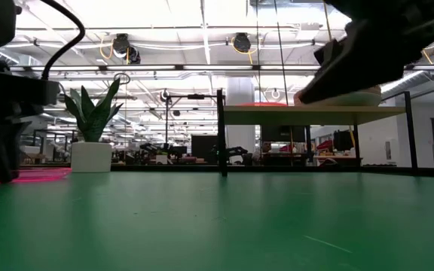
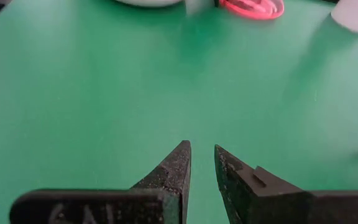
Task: Place and stack plates onto a shelf
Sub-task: Stack the small pink plate on top of the small pink plate on the shelf
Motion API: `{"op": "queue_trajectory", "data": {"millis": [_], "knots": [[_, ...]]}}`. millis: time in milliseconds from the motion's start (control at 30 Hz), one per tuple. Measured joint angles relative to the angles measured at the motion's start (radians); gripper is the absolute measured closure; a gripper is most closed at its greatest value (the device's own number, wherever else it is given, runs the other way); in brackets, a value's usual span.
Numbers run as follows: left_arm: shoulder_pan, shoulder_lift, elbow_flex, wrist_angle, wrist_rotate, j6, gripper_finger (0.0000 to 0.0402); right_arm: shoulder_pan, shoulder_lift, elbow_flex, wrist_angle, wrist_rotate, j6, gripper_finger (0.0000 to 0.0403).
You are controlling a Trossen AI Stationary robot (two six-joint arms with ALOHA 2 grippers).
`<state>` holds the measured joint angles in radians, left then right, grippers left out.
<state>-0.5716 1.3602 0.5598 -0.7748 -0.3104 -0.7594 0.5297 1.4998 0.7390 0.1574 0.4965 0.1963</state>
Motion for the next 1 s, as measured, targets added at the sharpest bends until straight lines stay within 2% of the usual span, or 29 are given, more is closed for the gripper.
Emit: {"op": "queue_trajectory", "data": {"millis": [267,467,833,1000], "knots": [[0.0,-0.007,0.001,-0.034,0.008,0.024,0.0325,0.0,0.0,-0.028,0.021,0.0,0.029,0.0348],[0.0,-0.007,0.047,-0.167,0.049,-0.041,0.0325,0.0,0.0,-0.028,0.056,0.0,0.011,0.0348],[-0.001,-0.007,0.05,-0.17,0.047,-0.05,0.0325,0.002,0.0,-0.028,0.056,0.0,0.011,0.0348],[-0.001,-0.008,0.009,-0.164,0.011,-0.084,0.0325,0.002,0.0,-0.028,0.056,-0.003,0.011,0.0348]]}}
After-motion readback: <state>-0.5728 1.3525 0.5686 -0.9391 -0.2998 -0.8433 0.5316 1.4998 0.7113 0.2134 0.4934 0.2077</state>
